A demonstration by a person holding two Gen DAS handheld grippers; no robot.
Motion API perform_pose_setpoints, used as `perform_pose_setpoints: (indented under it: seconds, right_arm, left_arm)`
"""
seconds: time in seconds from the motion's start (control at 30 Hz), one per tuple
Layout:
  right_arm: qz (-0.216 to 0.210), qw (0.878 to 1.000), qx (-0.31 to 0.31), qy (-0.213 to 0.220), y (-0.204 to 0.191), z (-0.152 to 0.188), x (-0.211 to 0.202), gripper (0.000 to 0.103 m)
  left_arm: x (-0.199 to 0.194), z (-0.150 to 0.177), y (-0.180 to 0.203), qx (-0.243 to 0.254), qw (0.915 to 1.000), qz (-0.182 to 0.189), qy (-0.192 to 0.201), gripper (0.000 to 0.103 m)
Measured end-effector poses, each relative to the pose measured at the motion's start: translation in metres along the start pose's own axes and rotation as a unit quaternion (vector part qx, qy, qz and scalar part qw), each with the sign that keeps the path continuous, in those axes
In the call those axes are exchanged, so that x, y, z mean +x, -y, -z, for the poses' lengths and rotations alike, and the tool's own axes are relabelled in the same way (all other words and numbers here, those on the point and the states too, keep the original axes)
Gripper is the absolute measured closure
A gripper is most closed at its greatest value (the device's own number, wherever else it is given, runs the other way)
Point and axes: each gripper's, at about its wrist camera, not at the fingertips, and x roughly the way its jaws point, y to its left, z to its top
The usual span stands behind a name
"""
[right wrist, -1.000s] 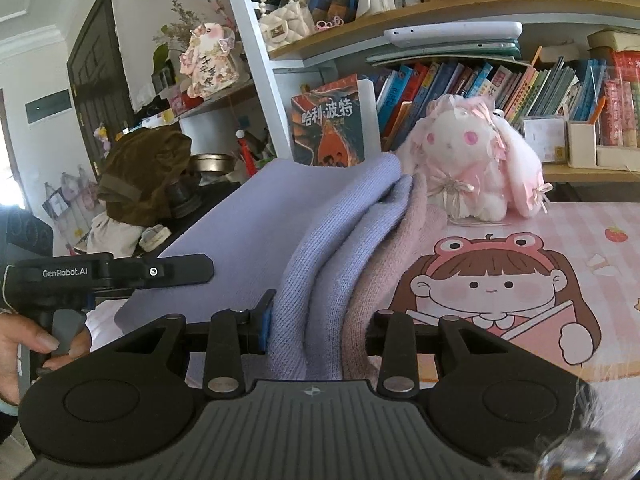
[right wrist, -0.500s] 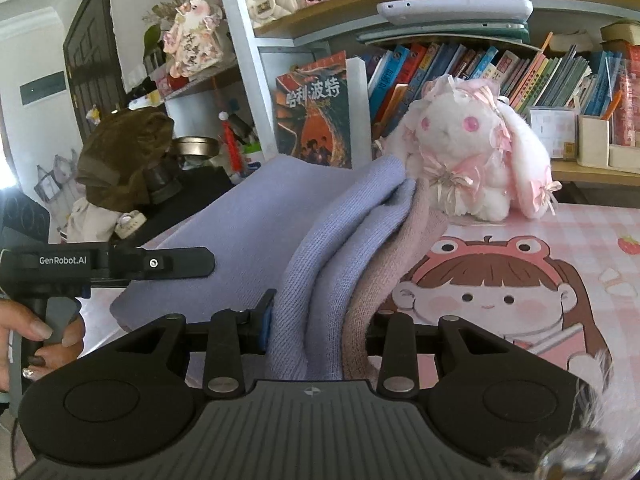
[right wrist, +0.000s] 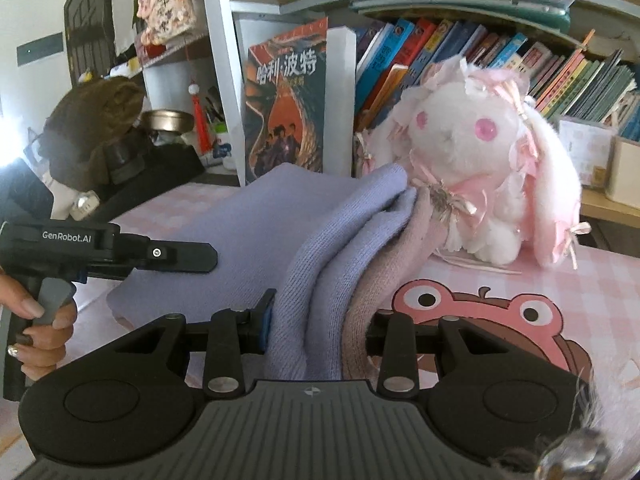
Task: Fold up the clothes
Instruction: 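Lay the folded sweater down on the mat and open both grippers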
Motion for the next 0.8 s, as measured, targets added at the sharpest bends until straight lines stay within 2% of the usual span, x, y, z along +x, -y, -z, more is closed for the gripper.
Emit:
perform_pose_setpoints:
  seconds: [0.1, 0.2, 0.23, 0.27, 0.3, 0.33, 0.43, 0.5, 0.57, 0.63, 0.8]
  right_arm:
    - [-0.011, 1.0, 0.025, 0.007, 0.009, 0.003, 0.003, 0.068]
    - [-0.019, 0.998, 0.067, 0.009, 0.019, 0.005, 0.004, 0.061]
    - [-0.02, 0.996, 0.084, 0.01, 0.022, 0.007, 0.004, 0.055]
    - [-0.01, 0.995, 0.093, 0.012, 0.024, 0.007, 0.001, 0.045]
    - [0.001, 0.995, 0.101, 0.015, 0.025, 0.008, -0.002, 0.037]
    - [0.013, 0.994, 0.109, 0.017, 0.026, 0.009, -0.006, 0.026]
    - [0.033, 0.991, 0.128, 0.034, 0.027, 0.011, -0.024, 0.024]
    - [0.052, 0.989, 0.128, 0.054, 0.021, 0.013, -0.04, 0.021]
    - [0.077, 0.987, 0.119, 0.072, 0.012, 0.016, -0.055, 0.017]
    - [0.1, 0.986, 0.108, 0.081, 0.001, 0.022, -0.068, 0.017]
    - [0.143, 0.981, 0.096, 0.093, -0.034, 0.045, -0.103, 0.013]
  left_arm:
    - [0.001, 0.002, -0.008, -0.019, 0.9998, 0.007, 0.003, 0.047]
    - [0.001, 0.001, -0.013, -0.035, 0.9994, 0.006, 0.005, 0.042]
    - [-0.001, 0.0, -0.013, -0.037, 0.9993, 0.002, 0.008, 0.039]
    - [-0.004, -0.001, -0.012, -0.035, 0.9992, -0.01, 0.016, 0.034]
    - [-0.01, -0.002, -0.011, -0.031, 0.9988, -0.028, 0.027, 0.026]
    - [-0.017, -0.002, -0.009, -0.029, 0.9975, -0.049, 0.042, 0.024]
    - [-0.038, 0.001, -0.006, -0.023, 0.9938, -0.087, 0.065, 0.023]
    - [-0.054, 0.007, 0.001, -0.011, 0.9924, -0.098, 0.074, 0.023]
    - [-0.067, 0.017, 0.011, 0.009, 0.9909, -0.107, 0.081, 0.022]
    - [-0.082, 0.031, 0.027, 0.04, 0.9882, -0.122, 0.084, 0.022]
    - [-0.115, 0.07, 0.065, 0.117, 0.9733, -0.169, 0.101, 0.02]
